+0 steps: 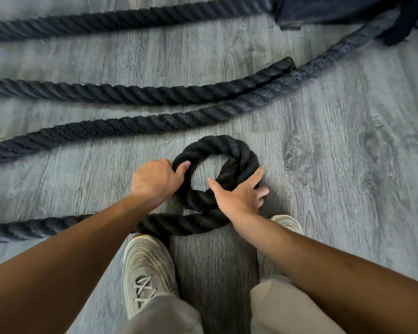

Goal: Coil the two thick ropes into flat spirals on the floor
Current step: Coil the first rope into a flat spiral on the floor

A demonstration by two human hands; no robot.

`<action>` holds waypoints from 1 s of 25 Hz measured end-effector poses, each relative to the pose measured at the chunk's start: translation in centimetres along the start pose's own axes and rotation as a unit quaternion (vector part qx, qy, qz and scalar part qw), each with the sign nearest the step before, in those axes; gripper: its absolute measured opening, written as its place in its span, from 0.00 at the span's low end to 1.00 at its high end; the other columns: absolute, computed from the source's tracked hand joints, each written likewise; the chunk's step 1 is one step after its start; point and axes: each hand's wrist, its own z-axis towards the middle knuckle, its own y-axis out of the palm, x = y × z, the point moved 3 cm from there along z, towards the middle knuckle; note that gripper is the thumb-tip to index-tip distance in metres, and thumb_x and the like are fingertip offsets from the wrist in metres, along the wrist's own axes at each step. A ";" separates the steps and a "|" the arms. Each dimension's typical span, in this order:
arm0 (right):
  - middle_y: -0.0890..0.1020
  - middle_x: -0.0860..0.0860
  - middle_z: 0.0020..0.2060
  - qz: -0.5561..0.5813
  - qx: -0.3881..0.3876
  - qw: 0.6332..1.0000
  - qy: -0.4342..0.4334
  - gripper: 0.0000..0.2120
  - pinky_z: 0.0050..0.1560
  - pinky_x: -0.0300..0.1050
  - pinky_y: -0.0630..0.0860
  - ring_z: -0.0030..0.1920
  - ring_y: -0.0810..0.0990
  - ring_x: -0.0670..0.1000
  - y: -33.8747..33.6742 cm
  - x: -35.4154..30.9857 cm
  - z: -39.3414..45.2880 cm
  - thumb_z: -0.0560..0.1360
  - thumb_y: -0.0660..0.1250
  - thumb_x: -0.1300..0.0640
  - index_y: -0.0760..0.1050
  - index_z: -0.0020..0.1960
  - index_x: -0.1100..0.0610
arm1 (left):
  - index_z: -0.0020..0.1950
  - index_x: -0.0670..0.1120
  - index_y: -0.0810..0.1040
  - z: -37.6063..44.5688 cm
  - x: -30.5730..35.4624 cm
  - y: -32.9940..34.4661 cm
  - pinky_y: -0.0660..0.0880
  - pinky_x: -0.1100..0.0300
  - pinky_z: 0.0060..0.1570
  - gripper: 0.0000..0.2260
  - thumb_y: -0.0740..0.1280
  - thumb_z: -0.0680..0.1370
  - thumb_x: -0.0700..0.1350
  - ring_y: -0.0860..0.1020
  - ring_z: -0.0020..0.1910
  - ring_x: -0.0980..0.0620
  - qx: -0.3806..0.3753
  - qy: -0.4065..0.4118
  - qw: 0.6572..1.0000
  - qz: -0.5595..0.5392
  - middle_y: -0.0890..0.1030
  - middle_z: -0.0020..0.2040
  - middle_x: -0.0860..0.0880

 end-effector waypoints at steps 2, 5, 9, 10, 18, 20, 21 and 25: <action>0.59 0.59 0.69 -0.024 -0.010 0.999 -0.037 0.61 0.63 0.56 0.72 0.69 0.66 0.63 -0.6 -0.9 1.2 0.63 0.77 0.36 0.38 0.80 0.45 | 0.37 0.43 0.79 0.2 -0.8 0.1 0.74 0.56 0.33 0.35 0.52 0.78 0.72 0.82 0.35 0.47 -0.039 -0.018 0.997 -0.071 0.82 0.29 0.47; 0.62 0.56 0.68 -0.058 -0.016 0.992 -0.108 0.59 0.60 0.52 0.74 0.64 0.73 0.60 -1.7 -1.8 3.1 0.61 0.77 0.37 0.42 0.79 0.42 | 0.44 0.44 0.78 1.1 -1.4 -0.1 0.74 0.54 0.40 0.34 0.56 0.74 0.74 0.80 0.39 0.47 -0.072 -0.051 0.993 -0.078 0.83 0.35 0.49; 0.61 0.56 0.71 -0.113 -0.031 0.979 -0.164 0.59 0.56 0.49 0.74 0.64 0.74 0.60 -2.7 -2.9 4.9 0.60 0.78 0.38 0.43 0.79 0.39 | 0.74 0.55 0.65 4.4 0.7 -2.5 0.74 0.53 0.51 0.33 0.66 0.74 0.68 0.78 0.52 0.47 -0.005 0.070 0.989 -0.132 0.78 0.51 0.49; 0.60 0.57 0.73 -0.140 -0.048 0.972 -0.183 0.60 0.58 0.50 0.75 0.66 0.73 0.61 -2.8 -3.5 5.3 0.60 0.78 0.38 0.43 0.80 0.39 | 0.77 0.57 0.63 5.0 1.2 -2.9 0.74 0.53 0.55 0.32 0.67 0.76 0.65 0.78 0.57 0.46 -0.009 0.109 0.984 -0.141 0.78 0.54 0.48; 0.57 0.53 0.76 -0.300 -0.167 0.885 -0.316 0.60 0.66 0.55 0.71 0.75 0.62 0.59 -5.9 -9.3 8.0 0.60 0.82 0.41 0.46 0.80 0.34 | 0.76 0.60 0.61 2.0 1.2 0.4 0.76 0.65 0.31 0.31 0.71 0.77 0.54 0.81 0.36 0.52 -0.036 0.029 0.977 -0.210 0.83 0.50 0.48; 0.59 0.54 0.72 -0.262 -0.057 0.907 -0.326 0.60 0.63 0.55 0.73 0.71 0.62 0.60 -5.3 -7.0 6.1 0.62 0.80 0.39 0.45 0.82 0.41 | 0.78 0.64 0.58 1.6 1.3 0.8 0.70 0.71 0.24 0.32 0.70 0.77 0.55 0.80 0.34 0.55 -0.033 0.013 0.973 -0.226 0.82 0.49 0.50; 0.58 0.54 0.71 -0.236 0.006 0.926 -0.293 0.61 0.63 0.55 0.72 0.70 0.61 0.60 -4.7 -4.9 4.9 0.62 0.79 0.36 0.44 0.82 0.45 | 0.78 0.65 0.58 1.7 1.4 0.8 0.70 0.72 0.24 0.32 0.70 0.78 0.55 0.81 0.33 0.55 -0.031 0.011 0.972 -0.232 0.82 0.50 0.51; 0.57 0.55 0.67 -0.087 0.005 0.993 -0.082 0.59 0.59 0.55 0.70 0.69 0.59 0.62 -3.2 0.9 2.6 0.62 0.75 0.37 0.43 0.80 0.48 | 0.76 0.63 0.59 1.6 1.4 0.5 0.77 0.64 0.25 0.30 0.70 0.78 0.53 0.83 0.28 0.53 -0.041 0.009 0.968 -0.249 0.83 0.49 0.50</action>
